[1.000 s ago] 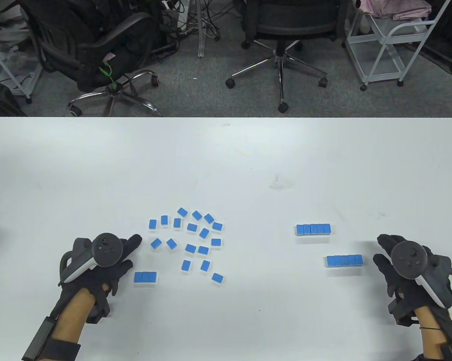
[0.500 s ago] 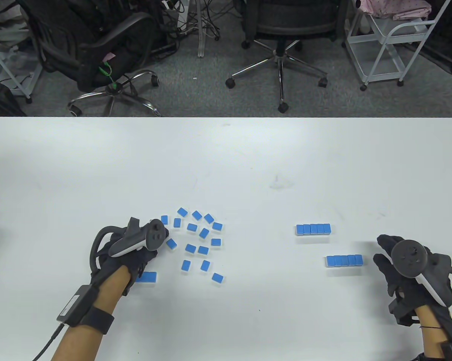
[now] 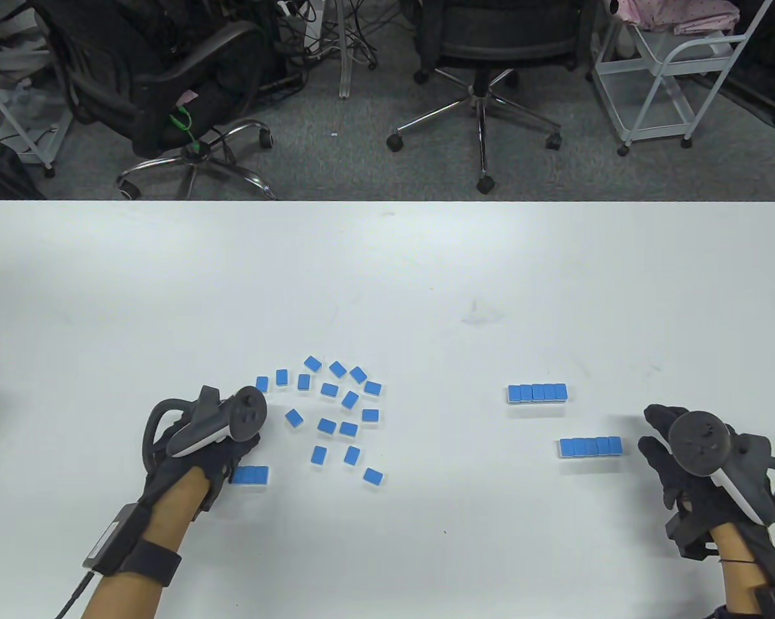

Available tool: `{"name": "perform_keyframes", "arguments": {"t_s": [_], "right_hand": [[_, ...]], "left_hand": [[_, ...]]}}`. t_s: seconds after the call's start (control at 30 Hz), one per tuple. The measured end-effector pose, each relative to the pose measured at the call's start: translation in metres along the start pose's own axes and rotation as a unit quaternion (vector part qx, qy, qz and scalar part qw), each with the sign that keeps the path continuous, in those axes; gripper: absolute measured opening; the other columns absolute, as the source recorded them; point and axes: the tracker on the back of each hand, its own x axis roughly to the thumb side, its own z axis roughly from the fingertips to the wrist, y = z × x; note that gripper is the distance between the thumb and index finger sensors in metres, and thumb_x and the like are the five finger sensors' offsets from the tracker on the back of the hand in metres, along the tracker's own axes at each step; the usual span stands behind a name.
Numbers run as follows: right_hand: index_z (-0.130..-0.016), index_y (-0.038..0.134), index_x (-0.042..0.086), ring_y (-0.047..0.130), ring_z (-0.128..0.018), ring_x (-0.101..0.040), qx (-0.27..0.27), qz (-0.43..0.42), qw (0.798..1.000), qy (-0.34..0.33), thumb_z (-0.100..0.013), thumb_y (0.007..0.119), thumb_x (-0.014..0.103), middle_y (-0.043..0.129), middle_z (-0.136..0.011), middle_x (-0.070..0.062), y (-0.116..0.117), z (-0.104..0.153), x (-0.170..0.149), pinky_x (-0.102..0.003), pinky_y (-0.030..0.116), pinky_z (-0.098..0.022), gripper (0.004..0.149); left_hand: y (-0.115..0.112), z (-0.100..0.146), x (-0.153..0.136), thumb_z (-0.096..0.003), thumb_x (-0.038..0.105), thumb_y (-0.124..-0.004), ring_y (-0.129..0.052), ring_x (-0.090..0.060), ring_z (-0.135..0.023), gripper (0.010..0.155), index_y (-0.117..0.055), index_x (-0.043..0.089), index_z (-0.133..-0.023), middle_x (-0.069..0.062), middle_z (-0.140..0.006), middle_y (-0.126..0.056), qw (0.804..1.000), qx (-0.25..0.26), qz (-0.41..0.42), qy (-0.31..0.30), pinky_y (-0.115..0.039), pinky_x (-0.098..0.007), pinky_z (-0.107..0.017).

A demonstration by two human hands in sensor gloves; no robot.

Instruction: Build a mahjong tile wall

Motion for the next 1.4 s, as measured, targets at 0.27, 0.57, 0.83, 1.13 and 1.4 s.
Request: {"name": "perform_keyframes", "arguments": {"t_s": [0.27, 0.57, 0.83, 1.13, 1.4], "right_hand": [[-0.089, 0.072, 0.032, 0.084, -0.090, -0.028, -0.004, -0.001, 1.000, -0.001, -0.035, 0.076, 0.051, 0.081, -0.098, 0.001, 0.000, 0.000, 0.000, -0.058, 0.060, -0.075, 0.057], [-0.089, 0.072, 0.033, 0.084, -0.090, -0.028, -0.004, -0.002, 1.000, -0.001, -0.035, 0.076, 0.051, 0.081, -0.099, 0.001, 0.000, 0.000, 0.000, -0.058, 0.060, -0.075, 0.057], [-0.089, 0.072, 0.033, 0.084, -0.090, -0.028, 0.000, -0.003, 1.000, 0.002, -0.035, 0.076, 0.050, 0.081, -0.099, 0.001, 0.000, 0.001, 0.000, -0.058, 0.060, -0.075, 0.057], [-0.089, 0.072, 0.032, 0.084, -0.090, -0.027, 0.009, -0.005, 1.000, 0.006, -0.035, 0.076, 0.050, 0.081, -0.098, 0.001, 0.001, 0.001, -0.001, -0.057, 0.060, -0.075, 0.057], [-0.089, 0.072, 0.032, 0.084, -0.090, -0.028, 0.011, -0.006, 1.000, 0.005, -0.035, 0.076, 0.050, 0.081, -0.098, 0.001, 0.001, 0.001, -0.001, -0.058, 0.060, -0.075, 0.057]], "left_hand": [[-0.011, 0.025, -0.034, -0.0446, 0.048, -0.085, -0.099, -0.025, -0.065, 0.055, -0.075, 0.032, -0.096, 0.001, -0.079, -0.092, 0.998, -0.015, 0.049, 0.030, -0.084, -0.057, -0.063], [-0.020, 0.053, -0.040, -0.0442, 0.043, -0.089, -0.099, -0.026, -0.067, 0.057, -0.075, 0.030, -0.098, -0.001, -0.082, -0.091, 0.999, 0.002, 0.042, 0.022, -0.084, -0.058, -0.063], [-0.021, 0.056, -0.038, -0.0427, 0.041, -0.093, -0.098, -0.025, -0.069, 0.063, -0.073, 0.027, -0.101, 0.000, -0.084, -0.090, 0.999, -0.009, 0.030, 0.009, -0.081, -0.058, -0.065], [-0.024, 0.059, -0.045, -0.0434, 0.038, -0.094, -0.097, -0.025, -0.070, 0.059, -0.076, 0.028, -0.099, 0.000, -0.085, -0.090, 0.998, 0.002, 0.057, -0.005, -0.078, -0.058, -0.068], [-0.026, 0.064, -0.041, -0.0429, 0.041, -0.094, -0.095, -0.027, -0.071, 0.059, -0.077, 0.026, -0.098, 0.000, -0.086, -0.089, 0.998, 0.009, 0.062, -0.021, -0.074, -0.061, -0.070]]}}
